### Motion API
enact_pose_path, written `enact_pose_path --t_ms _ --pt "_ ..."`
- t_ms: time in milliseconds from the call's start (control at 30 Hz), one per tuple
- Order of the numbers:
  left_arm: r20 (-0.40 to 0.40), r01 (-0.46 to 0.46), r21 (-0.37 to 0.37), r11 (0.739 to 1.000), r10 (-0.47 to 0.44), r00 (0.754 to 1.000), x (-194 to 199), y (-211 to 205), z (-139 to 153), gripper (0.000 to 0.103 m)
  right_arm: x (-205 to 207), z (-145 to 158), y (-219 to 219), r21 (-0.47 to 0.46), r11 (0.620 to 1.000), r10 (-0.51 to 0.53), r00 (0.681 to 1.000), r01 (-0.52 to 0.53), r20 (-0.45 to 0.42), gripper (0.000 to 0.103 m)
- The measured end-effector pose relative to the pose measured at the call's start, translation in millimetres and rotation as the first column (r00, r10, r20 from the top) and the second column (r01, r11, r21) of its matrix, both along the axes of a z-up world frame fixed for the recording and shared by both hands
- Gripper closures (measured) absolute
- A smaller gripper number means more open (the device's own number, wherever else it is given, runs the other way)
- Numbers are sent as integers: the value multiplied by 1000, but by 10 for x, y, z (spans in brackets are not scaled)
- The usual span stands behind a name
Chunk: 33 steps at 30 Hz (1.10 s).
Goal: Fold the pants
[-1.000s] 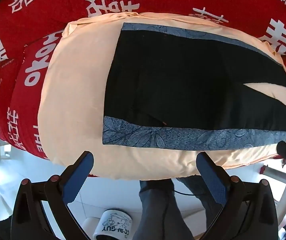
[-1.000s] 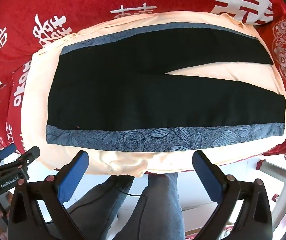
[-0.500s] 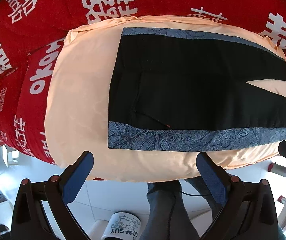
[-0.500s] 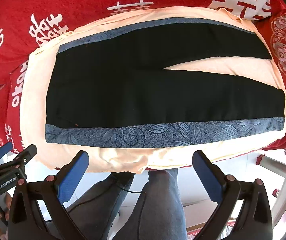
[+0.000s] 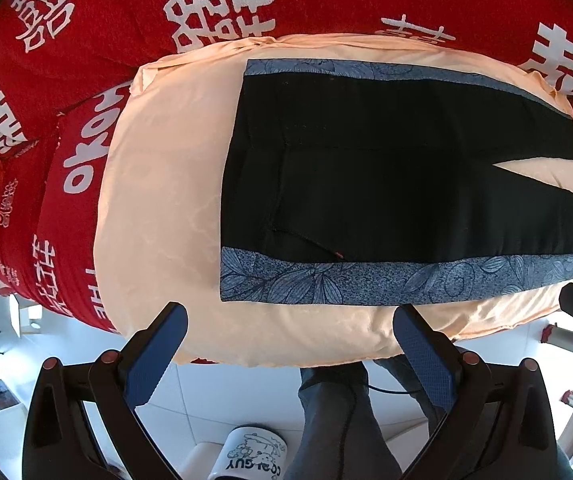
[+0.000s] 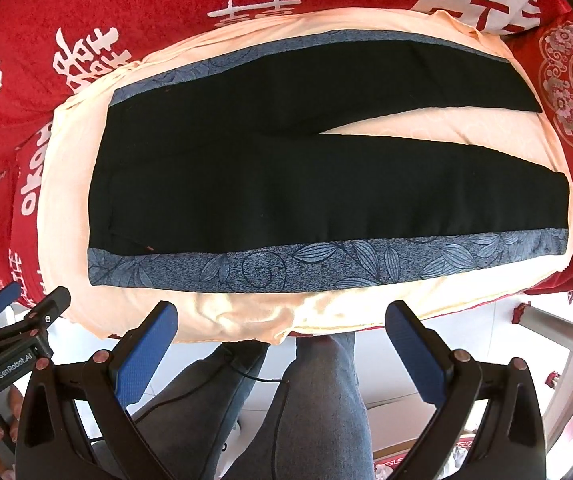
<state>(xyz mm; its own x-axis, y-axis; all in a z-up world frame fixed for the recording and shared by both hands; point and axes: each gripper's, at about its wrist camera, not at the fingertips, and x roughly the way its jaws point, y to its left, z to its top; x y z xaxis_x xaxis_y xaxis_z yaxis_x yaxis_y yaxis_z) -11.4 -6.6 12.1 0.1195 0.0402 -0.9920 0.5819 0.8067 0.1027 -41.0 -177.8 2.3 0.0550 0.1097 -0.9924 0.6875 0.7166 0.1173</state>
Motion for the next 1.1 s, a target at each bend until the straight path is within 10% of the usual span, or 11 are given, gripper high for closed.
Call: enact_pose_path --t_ms 1100 --pt "-8 -13 -6 1000 13 1000 -5 -16 -4 0 4 -5 -14 -4 1000 8 1000 -8 -6 0"
